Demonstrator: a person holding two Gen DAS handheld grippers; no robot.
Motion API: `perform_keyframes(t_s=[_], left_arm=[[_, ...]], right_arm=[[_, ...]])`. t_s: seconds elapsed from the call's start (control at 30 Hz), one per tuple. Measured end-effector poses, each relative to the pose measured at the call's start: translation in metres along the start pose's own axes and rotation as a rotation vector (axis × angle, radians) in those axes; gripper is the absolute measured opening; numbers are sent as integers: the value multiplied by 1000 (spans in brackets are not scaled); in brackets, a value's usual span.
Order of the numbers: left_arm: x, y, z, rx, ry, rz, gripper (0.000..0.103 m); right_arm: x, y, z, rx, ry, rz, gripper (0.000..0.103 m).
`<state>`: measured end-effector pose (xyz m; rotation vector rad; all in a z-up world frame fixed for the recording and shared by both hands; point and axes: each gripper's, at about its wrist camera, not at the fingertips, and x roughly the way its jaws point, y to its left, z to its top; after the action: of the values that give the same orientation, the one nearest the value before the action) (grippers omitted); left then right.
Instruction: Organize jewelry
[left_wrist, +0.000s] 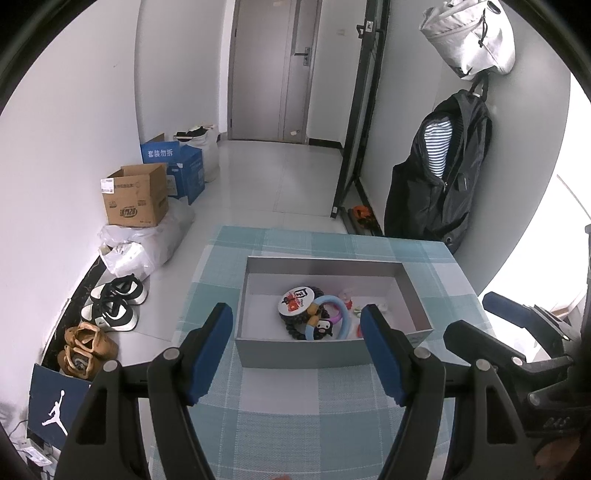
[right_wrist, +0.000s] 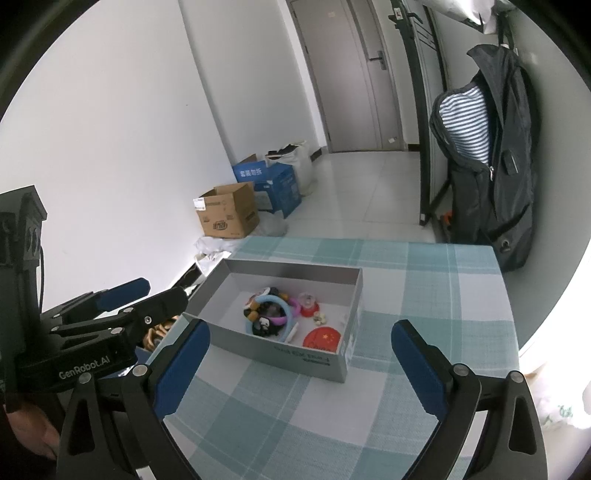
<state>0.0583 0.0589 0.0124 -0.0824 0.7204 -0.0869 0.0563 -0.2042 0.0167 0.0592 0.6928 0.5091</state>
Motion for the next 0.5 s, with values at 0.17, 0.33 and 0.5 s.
perform_keyframes(t_s=[0.17,0.33,0.5], left_arm=[[0,1,-1,-7,-1,-1,67],[0,0,-1,-7,-2,0,67],[-1,-1,-2,4,-7,6,67]], right_arm=[[0,0,0,1,0,0,99],[1,2,2,-2,0,3,99],[2,5,3,-6,-1,8,99]])
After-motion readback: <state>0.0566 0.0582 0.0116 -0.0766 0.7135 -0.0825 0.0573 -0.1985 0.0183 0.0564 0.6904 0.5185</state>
